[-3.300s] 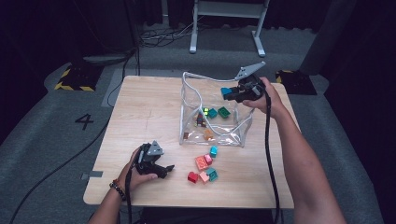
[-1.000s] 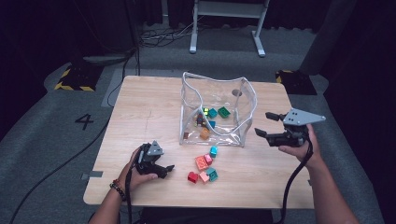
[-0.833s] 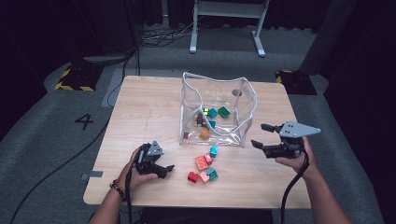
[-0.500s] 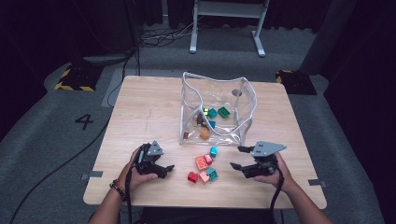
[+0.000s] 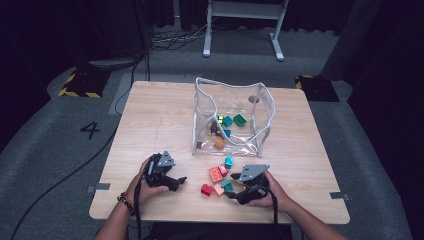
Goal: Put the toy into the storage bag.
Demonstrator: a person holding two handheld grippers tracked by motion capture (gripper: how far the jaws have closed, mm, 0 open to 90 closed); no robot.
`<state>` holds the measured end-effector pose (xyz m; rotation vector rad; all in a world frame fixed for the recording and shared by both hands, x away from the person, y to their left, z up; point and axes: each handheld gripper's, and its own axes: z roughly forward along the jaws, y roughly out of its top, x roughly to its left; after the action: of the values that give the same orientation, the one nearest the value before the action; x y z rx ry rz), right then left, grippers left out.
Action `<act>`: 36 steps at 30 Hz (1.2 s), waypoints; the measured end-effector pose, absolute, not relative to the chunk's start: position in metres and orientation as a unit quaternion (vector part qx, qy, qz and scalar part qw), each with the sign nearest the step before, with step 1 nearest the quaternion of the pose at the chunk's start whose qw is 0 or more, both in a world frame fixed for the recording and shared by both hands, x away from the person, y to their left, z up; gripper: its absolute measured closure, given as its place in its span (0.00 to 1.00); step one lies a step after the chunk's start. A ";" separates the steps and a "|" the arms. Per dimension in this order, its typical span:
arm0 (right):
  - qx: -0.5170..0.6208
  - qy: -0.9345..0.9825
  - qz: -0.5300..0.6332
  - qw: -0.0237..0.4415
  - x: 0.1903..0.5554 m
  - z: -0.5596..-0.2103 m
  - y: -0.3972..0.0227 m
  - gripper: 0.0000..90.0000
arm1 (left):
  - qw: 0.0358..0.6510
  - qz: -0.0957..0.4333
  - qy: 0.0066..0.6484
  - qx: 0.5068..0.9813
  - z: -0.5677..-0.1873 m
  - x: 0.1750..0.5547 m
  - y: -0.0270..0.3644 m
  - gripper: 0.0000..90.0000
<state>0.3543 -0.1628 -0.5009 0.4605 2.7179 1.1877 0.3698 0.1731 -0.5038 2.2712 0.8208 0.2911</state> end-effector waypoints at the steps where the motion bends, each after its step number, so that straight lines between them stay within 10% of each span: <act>1: 0.154 0.903 0.396 0.066 0.355 -0.502 -0.162 0.35 | 0.348 0.112 0.317 0.875 -0.504 0.370 0.173 0.16; 14: 0.173 0.896 0.398 0.089 0.360 -0.501 -0.162 0.57 | 0.348 0.112 0.317 0.875 -0.504 0.370 0.173 0.16; 25: 0.183 0.895 0.394 0.101 0.361 -0.500 -0.158 0.46 | 0.347 0.112 0.316 0.876 -0.504 0.370 0.173 0.16; 36: 0.197 0.885 0.410 0.098 0.366 -0.495 -0.165 0.65 | 0.348 0.113 0.317 0.875 -0.504 0.370 0.173 0.16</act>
<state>0.3660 -0.1651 -0.4946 0.5817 2.6205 1.2125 0.3697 0.1730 -0.5038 2.2692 0.8217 0.2928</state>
